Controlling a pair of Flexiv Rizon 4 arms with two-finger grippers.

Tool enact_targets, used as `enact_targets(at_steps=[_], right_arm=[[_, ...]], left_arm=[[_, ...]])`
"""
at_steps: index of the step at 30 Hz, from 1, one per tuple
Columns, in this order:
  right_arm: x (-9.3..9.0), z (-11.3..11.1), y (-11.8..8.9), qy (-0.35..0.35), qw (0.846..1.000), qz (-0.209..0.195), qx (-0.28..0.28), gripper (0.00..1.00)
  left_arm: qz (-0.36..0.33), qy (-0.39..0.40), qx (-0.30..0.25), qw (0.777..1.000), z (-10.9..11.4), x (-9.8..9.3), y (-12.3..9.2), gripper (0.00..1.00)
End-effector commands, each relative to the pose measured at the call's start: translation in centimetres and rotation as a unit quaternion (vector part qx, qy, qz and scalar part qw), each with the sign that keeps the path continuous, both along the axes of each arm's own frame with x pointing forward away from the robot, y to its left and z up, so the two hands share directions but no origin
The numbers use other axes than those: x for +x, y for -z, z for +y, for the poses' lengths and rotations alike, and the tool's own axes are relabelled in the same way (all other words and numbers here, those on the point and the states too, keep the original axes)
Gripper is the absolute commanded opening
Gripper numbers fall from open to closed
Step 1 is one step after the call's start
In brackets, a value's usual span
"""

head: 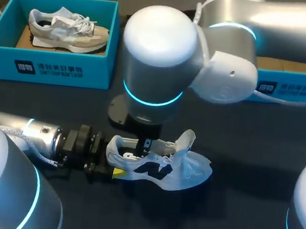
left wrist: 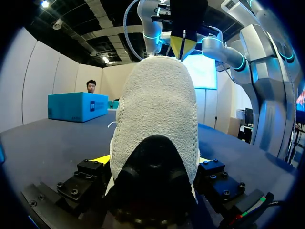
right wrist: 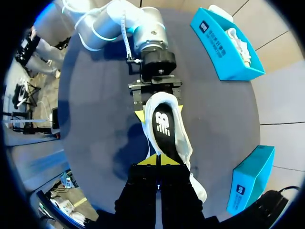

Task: Take the shoe out of the shoebox, open the shoe tongue, remove and reinsert the insole, then place the shoe into the shoebox

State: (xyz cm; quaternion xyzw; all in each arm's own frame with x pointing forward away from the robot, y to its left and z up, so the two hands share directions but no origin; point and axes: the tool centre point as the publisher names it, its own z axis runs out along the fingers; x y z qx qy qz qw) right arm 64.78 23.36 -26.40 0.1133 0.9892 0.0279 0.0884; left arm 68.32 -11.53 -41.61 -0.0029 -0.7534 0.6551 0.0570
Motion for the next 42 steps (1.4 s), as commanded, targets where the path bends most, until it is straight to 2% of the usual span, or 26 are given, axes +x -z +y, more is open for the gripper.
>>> enact_targets(at_steps=[1, 4, 16, 29, 42], right_arm=[[1.0, 2.2, 2.2, -0.015, 0.999, 0.007, -0.030, 0.00], [1.7, 2.9, 3.7, -0.022, 0.999, 0.009, -0.036, 0.00], [2.7, 3.6, 6.3, -0.039, 0.998, 0.001, -0.052, 0.00], [3.7, 1.8, 9.7, -0.067, 0.997, -0.015, -0.037, 0.00], [5.4, -0.2, 11.4, -0.059, 0.997, -0.005, -0.039, 0.00]], left_arm=[[0.000, -0.001, -0.001, 1.000, 0.0, 0.0, 0.0, 0.00], [0.000, -0.001, -0.001, 1.000, 0.0, 0.0, 0.0, 0.00], [0.000, -0.001, -0.001, 1.000, 0.0, 0.0, 0.0, 0.00], [0.000, -0.001, -0.001, 1.000, 0.0, 0.0, 0.0, 0.00], [0.000, -0.001, -0.001, 1.000, 0.0, 0.0, 0.0, 0.00]])
